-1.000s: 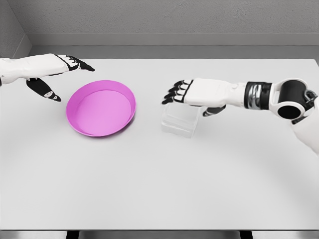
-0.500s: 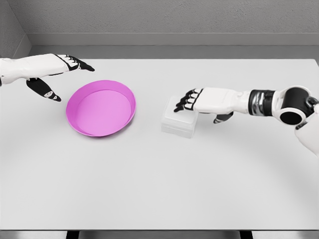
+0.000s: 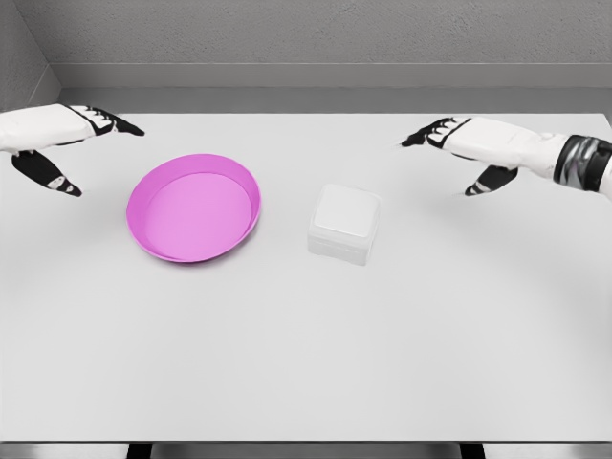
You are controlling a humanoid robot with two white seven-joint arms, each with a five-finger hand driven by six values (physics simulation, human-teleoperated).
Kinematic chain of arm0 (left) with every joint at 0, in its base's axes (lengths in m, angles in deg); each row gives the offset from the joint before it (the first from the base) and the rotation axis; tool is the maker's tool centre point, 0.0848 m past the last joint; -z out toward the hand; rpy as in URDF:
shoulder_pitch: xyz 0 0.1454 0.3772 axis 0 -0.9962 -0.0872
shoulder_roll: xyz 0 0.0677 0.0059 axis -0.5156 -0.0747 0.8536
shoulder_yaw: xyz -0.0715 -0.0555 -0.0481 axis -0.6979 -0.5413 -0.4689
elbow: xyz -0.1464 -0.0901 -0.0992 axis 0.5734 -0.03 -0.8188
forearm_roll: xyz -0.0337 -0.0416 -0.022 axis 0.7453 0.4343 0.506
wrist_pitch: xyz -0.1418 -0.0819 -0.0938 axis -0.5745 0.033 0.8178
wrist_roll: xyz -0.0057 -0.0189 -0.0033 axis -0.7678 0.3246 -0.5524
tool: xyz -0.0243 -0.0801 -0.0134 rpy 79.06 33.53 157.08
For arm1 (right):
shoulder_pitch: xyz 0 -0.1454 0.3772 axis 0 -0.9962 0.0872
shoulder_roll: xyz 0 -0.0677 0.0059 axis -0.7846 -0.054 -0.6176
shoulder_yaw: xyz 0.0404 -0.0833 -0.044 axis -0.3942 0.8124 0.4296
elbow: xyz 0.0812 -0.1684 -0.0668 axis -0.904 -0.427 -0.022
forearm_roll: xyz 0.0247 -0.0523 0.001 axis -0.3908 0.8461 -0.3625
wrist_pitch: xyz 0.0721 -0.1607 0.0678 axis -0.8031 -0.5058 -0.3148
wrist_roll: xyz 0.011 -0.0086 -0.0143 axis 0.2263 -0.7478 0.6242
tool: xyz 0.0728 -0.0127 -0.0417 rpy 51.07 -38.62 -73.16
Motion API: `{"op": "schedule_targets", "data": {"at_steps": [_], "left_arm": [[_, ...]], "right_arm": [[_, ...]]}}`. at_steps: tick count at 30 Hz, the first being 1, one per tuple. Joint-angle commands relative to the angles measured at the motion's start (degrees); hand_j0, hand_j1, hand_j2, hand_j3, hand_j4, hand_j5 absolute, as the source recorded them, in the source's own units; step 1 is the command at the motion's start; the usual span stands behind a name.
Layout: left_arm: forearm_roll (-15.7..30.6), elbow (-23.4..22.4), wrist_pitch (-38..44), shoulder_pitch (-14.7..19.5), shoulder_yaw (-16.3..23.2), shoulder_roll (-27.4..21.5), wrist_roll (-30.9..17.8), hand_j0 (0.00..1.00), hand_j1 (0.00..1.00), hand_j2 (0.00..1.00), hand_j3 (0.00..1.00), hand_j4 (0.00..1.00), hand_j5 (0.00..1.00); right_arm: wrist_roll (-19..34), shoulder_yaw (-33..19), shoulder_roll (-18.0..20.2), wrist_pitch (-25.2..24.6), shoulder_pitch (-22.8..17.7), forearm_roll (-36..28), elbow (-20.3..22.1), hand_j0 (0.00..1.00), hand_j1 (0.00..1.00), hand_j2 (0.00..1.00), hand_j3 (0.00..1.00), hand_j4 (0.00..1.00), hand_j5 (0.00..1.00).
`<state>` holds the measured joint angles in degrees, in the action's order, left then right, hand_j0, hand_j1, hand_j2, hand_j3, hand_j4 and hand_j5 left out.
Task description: Pack egg into the box and close the box lid
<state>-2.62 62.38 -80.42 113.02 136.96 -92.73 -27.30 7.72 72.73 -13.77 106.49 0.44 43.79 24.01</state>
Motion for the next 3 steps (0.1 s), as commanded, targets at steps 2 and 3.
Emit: {"op": "schedule_targets", "data": {"at_steps": [2,3], "left_arm": [[0.4,-0.3,0.1,-0.1,-0.1,-0.3,0.0,1.0,1.0,1.0,1.0,1.0,1.0],[0.4,-0.3,0.1,-0.3,-0.1,-0.3,0.0,1.0,1.0,1.0,1.0,1.0,1.0]], "right_arm": [[0.0,-1.0,0.3,-0.2,0.1,-0.9,-2.0,1.0,1.0,1.0,1.0,1.0,1.0],[0.0,-1.0,0.4,-0.2,0.0,-0.9,-2.0,1.0,1.0,1.0,1.0,1.0,1.0]]}}
